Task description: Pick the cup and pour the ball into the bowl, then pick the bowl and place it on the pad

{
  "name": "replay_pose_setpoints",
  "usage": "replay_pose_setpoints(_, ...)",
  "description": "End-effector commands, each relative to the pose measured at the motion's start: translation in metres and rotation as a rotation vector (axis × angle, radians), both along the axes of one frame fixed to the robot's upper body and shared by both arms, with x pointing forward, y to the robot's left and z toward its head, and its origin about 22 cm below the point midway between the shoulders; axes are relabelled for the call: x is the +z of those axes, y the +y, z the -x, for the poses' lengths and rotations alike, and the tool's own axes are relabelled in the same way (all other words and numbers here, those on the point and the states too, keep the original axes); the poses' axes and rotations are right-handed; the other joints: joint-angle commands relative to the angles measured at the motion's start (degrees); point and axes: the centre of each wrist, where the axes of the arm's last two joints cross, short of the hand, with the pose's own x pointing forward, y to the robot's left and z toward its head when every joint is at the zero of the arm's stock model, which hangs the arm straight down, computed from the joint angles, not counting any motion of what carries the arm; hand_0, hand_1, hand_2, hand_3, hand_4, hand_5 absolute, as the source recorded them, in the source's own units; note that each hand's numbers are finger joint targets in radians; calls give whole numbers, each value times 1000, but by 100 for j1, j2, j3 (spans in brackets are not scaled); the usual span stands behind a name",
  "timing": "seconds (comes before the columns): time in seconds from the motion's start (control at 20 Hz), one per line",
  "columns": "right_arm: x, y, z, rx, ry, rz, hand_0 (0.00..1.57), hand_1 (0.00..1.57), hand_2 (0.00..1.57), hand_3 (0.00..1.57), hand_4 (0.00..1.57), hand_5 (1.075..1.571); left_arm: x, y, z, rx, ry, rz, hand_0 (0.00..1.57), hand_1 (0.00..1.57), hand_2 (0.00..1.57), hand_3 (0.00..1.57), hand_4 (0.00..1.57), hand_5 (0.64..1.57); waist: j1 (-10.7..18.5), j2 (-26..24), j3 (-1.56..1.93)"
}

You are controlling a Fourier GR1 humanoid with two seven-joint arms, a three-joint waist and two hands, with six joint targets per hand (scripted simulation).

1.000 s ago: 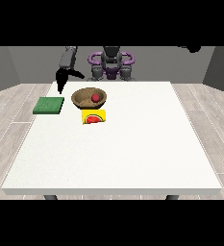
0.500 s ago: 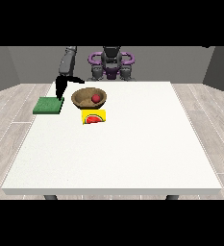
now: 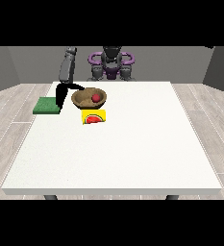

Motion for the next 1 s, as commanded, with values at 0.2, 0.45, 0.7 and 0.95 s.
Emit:
replay_pose_setpoints(0.2, 4, 2, -15, -24, -45, -40, 0, 0, 0, 0, 0, 1567, 40, -7, 7, -27, -86, -19, 0, 0, 0, 0, 0, 1567, 207, 412, 2)
replay_pose_setpoints(0.45, -10, 4, -4, -16, -28, -109, 0, 0, 0, 0, 148, 1571, 57, -9, 10, -55, -106, -10, 0, 0, 0, 0, 0, 1569, 243, 638, 6)
replay_pose_setpoints(0.7, -41, -6, 31, -86, 224, -42, 1571, 1571, 1571, 547, 983, 1552, 67, -6, 14, -79, -122, 18, 0, 0, 0, 0, 0, 1571, 496, 630, -3)
replay_pose_setpoints(0.95, -10, -35, 17, -128, 216, 7, 1571, 1571, 1571, 1571, 1025, 1571, 65, 3, 17, -72, -133, 20, 0, 0, 0, 0, 0, 1571, 463, 769, -12)
